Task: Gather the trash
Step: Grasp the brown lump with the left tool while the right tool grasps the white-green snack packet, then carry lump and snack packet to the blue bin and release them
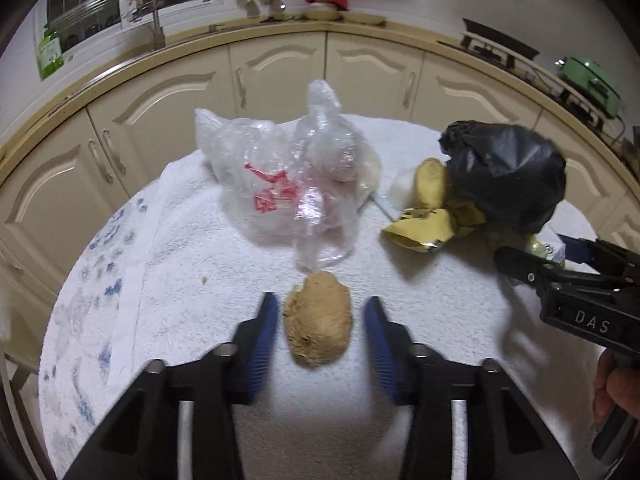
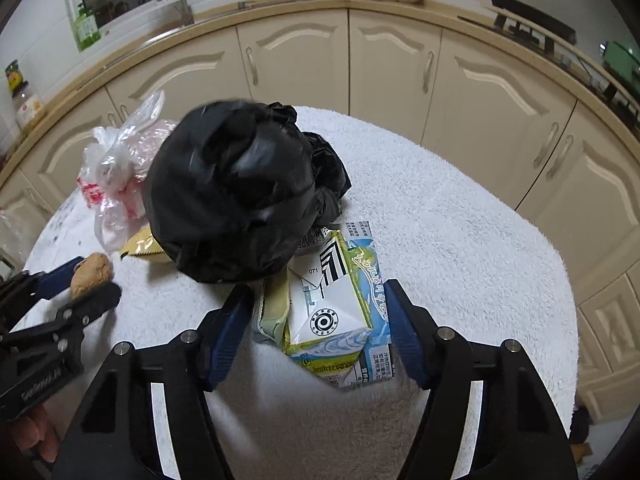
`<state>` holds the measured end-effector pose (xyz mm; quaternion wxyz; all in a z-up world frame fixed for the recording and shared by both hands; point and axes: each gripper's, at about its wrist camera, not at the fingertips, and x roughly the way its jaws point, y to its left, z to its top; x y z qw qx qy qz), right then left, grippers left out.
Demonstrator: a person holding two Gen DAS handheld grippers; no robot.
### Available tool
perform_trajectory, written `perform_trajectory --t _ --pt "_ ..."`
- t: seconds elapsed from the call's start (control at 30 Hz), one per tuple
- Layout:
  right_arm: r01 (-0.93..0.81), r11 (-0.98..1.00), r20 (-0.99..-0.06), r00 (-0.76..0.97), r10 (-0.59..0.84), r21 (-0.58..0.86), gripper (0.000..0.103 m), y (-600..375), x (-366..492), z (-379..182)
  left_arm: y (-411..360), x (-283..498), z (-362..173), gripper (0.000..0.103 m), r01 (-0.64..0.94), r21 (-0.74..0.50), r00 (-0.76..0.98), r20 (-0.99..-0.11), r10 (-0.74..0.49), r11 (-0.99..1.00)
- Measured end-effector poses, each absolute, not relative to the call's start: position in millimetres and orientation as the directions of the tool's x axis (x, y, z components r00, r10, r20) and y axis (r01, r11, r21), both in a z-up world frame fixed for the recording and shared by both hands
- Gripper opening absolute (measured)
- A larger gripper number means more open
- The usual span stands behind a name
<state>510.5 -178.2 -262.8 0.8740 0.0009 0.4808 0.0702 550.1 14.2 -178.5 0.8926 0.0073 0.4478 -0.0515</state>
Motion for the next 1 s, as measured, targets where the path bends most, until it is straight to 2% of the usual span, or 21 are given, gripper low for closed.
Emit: perform_trajectory --t 0.03,0.4,1.0 --pt "-0.124 0.990 -0.840 0.527 0.128 0.073 0.068 -179.4 506.8 -262.1 13.9 550.9 -180.2 0.026 0.102 -0.041 0.592 -0.800 -0.094 0.994" --pt "-0.114 0.975 -0.827 0.516 0.221 0.189 0.067 -191.4 446.1 -248.1 24.6 522.6 -179.5 0.026 0.130 -0.146 0.586 -0.787 -0.195 0.981" --pt "-0.100 0.960 -0.765 0.584 0.270 0.262 0.067 -212.1 365.1 -205.8 -8.8 446.4 -141.4 0.026 0.253 -0.143 0.642 -0.715 -0.277 0.957"
